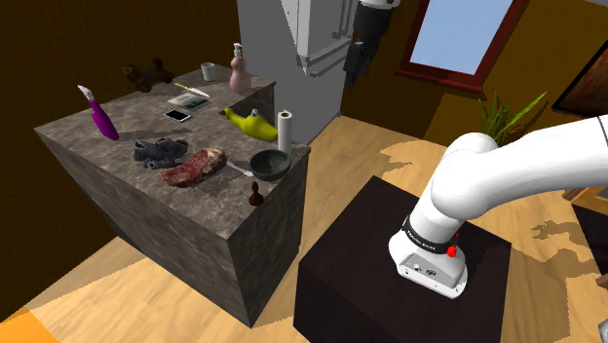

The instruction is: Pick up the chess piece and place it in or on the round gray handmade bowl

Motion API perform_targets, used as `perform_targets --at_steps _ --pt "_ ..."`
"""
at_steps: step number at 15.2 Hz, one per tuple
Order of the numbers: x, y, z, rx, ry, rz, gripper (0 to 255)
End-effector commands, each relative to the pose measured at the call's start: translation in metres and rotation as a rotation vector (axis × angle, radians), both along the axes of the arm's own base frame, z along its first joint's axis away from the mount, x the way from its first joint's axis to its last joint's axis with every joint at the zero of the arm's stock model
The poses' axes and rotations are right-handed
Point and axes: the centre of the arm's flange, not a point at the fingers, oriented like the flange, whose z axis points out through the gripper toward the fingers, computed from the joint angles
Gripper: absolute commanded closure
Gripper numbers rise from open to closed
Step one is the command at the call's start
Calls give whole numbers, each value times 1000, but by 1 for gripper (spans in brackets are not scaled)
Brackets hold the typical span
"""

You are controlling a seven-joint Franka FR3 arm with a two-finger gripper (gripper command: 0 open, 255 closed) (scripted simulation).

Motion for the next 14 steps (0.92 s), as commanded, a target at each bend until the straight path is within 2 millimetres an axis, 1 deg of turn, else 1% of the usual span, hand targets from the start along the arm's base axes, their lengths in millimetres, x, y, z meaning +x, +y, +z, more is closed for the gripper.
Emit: perform_targets --at_steps 1,14 --pt "0 0 0 0 0 0 0" --pt "81 75 -135 -17 11 -66 0"
